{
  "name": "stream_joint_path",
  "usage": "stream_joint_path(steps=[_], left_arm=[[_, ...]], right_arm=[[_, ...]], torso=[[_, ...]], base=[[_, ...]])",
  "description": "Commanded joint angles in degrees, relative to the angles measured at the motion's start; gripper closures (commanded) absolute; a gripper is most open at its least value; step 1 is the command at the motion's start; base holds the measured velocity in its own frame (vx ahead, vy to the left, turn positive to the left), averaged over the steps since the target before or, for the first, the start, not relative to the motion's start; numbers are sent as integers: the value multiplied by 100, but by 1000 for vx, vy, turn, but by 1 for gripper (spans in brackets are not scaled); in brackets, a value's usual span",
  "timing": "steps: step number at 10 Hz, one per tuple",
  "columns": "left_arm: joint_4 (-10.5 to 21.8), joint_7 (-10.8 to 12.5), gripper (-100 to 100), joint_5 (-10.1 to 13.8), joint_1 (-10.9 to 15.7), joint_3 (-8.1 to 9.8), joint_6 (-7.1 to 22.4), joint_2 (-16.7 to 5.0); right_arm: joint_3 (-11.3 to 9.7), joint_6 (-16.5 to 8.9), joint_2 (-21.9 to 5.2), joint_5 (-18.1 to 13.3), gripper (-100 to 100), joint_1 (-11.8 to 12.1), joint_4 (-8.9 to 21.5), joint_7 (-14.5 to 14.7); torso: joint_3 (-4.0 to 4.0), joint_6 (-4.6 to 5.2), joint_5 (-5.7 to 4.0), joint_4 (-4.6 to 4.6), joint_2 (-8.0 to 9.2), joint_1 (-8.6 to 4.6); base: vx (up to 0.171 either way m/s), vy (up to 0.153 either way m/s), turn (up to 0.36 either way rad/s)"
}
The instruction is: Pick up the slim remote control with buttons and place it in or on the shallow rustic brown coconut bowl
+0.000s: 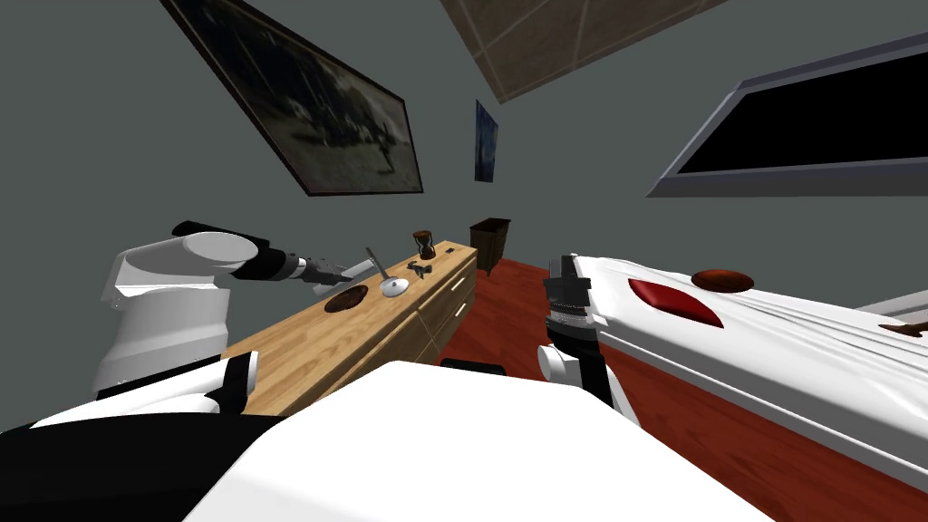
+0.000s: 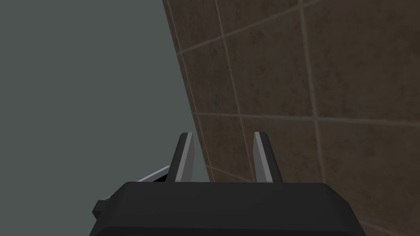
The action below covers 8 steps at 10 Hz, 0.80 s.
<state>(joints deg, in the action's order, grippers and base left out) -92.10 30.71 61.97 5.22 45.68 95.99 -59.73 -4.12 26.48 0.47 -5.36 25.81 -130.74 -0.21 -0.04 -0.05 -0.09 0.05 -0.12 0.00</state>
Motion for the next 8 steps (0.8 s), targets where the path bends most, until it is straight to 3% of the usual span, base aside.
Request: stream_joint_path(steps=[1, 4, 8], left_arm=[[286, -82, 100, 51, -16, -7, -8, -110], [918, -256, 100, 94, -106, -100, -29, -387], [1566, -370, 100, 70, -194, -216, -19, -582]], right_arm=[[0, 0, 0, 0, 0, 0, 0, 0], [0, 0, 0, 0, 0, -1, 0, 0], [0, 0, 0, 0, 0, -1, 0, 0]], torso=[[0, 0, 0, 0, 0, 0], [1, 8, 2, -2, 4, 10], [5, 9, 6, -5, 17, 12]], base=[[33, 32, -75], [34, 61, -195], [-3, 54, -139]])
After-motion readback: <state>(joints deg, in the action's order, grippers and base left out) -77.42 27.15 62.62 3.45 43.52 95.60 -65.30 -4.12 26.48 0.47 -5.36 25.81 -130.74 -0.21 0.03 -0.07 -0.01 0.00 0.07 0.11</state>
